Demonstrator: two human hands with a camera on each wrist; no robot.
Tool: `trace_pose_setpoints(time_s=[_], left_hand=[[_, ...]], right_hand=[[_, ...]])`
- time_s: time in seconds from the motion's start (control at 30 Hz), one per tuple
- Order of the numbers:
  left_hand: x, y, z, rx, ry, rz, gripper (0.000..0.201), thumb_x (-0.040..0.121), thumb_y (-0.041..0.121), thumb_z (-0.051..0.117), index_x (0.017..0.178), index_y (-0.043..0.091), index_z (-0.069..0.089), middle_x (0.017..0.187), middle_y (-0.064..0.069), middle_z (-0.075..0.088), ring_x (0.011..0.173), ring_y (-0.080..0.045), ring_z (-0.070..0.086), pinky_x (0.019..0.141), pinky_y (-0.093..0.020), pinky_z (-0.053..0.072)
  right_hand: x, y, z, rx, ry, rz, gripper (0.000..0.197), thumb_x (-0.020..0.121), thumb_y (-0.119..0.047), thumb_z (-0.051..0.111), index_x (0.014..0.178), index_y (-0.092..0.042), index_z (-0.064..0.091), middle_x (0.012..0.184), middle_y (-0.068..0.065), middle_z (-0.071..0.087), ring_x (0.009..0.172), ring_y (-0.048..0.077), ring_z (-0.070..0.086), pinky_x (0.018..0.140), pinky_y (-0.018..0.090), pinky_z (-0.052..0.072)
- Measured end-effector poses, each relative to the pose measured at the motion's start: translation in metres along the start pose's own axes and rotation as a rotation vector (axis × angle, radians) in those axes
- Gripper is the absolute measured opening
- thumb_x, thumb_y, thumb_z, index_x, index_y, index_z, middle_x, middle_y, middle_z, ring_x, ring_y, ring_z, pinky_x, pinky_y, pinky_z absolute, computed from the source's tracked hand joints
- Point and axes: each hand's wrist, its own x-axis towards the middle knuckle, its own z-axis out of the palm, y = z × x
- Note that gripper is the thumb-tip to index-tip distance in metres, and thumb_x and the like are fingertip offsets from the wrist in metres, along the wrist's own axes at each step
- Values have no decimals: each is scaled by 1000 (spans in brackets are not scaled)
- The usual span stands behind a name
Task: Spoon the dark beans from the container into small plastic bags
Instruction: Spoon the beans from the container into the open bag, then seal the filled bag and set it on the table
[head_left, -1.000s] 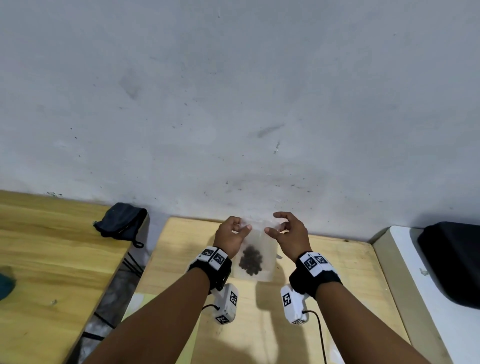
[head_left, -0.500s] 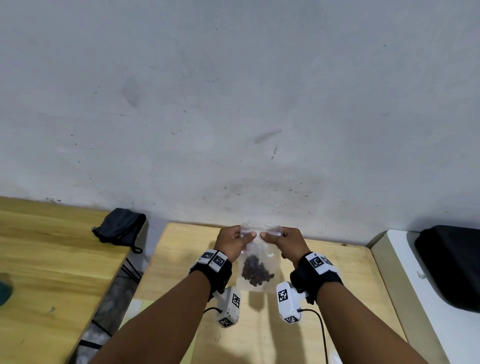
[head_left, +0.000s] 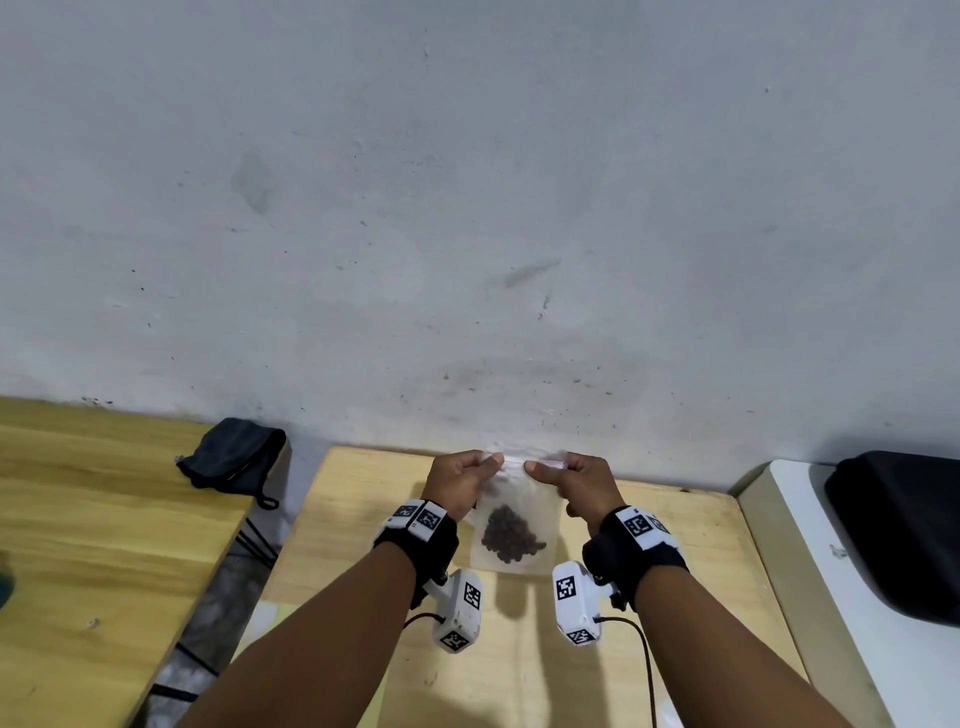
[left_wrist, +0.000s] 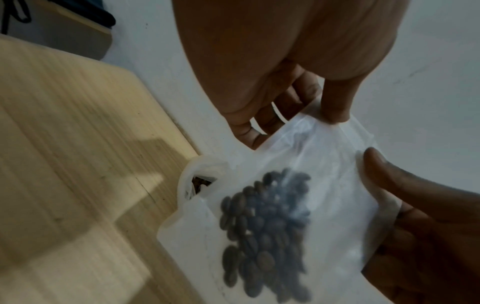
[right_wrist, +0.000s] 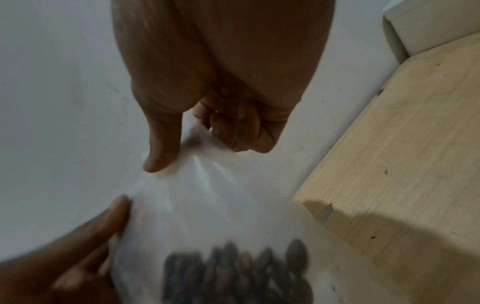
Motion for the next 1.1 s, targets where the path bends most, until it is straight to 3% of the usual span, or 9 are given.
trace_pose_setpoints(time_s=[0.2, 0.37, 0.53, 0.63, 0.7, 0.83, 0.93, 1.0, 1.1], left_hand=[[3, 3, -2, -3, 6, -1, 16, 84, 14, 70, 77, 0, 72, 72, -10, 70, 67, -23, 62, 74, -33, 51], [5, 0, -7, -11, -10, -36, 31, 74, 40, 75, 84, 10, 77, 83, -19, 66, 74, -28, 58, 75, -50, 50], [7, 2, -5, 2, -1, -46, 15, 88, 20, 66, 81, 12, 76, 77, -10, 73, 70, -25, 63, 70, -35, 49], [10, -3, -3, 38, 54, -34, 17, 89, 21, 65, 80, 10, 74, 67, -1, 67, 58, -15, 58, 58, -23, 48], [16, -10, -6, 39, 125, -52, 21, 88, 25, 67, 71, 14, 73, 67, 0, 63, 63, -18, 56, 66, -28, 48], [17, -20, -10, 93, 198, -66, 28, 89, 29, 65, 68, 10, 61, 68, -5, 52, 67, -18, 47, 66, -28, 42], [10, -22, -12, 99, 266, -79, 13, 82, 21, 73, 85, 15, 62, 68, 2, 59, 65, -20, 52, 65, -28, 45], [4, -29, -18, 37, 239, -95, 34, 70, 4, 78, 94, 20, 60, 75, -2, 65, 68, -21, 58, 62, -29, 47], [-12, -44, -28, 123, 141, -80, 31, 66, -8, 73, 83, 17, 68, 76, -6, 63, 68, -22, 58, 57, -28, 48]], right_hand=[[5, 6, -1, 48, -16, 70, 32, 69, -33, 85, 71, -22, 54, 64, -6, 51, 61, 16, 37, 58, 28, 28], [7, 7, -5, 108, 15, 91, 26, 78, -36, 80, 73, -22, 59, 66, -8, 53, 58, 14, 35, 56, 26, 28], [9, 11, -5, 72, 47, 57, 36, 81, -34, 78, 59, -22, 51, 54, -11, 47, 52, 14, 30, 52, 24, 23], [9, 13, -2, 36, 83, -27, 22, 83, -28, 77, 75, -17, 60, 60, -6, 54, 49, 10, 38, 47, 19, 31], [8, 19, 0, -9, 91, -76, 24, 80, -20, 80, 89, -18, 58, 70, -1, 60, 49, 6, 47, 51, 21, 36], [9, 38, 6, -199, 1, -68, 26, 73, -1, 80, 69, -18, 61, 63, -4, 58, 62, 19, 60, 49, 18, 38], [4, 47, 12, -219, 12, 8, 11, 77, -3, 78, 80, -12, 72, 64, -6, 60, 51, 7, 51, 42, 12, 36], [3, 56, 15, -155, 53, 49, 8, 79, -4, 76, 83, -11, 73, 73, -2, 66, 50, 4, 52, 42, 16, 40], [-3, 69, 19, -151, 37, 103, 9, 81, -4, 75, 85, -12, 72, 75, -1, 66, 54, 9, 53, 44, 20, 40]])
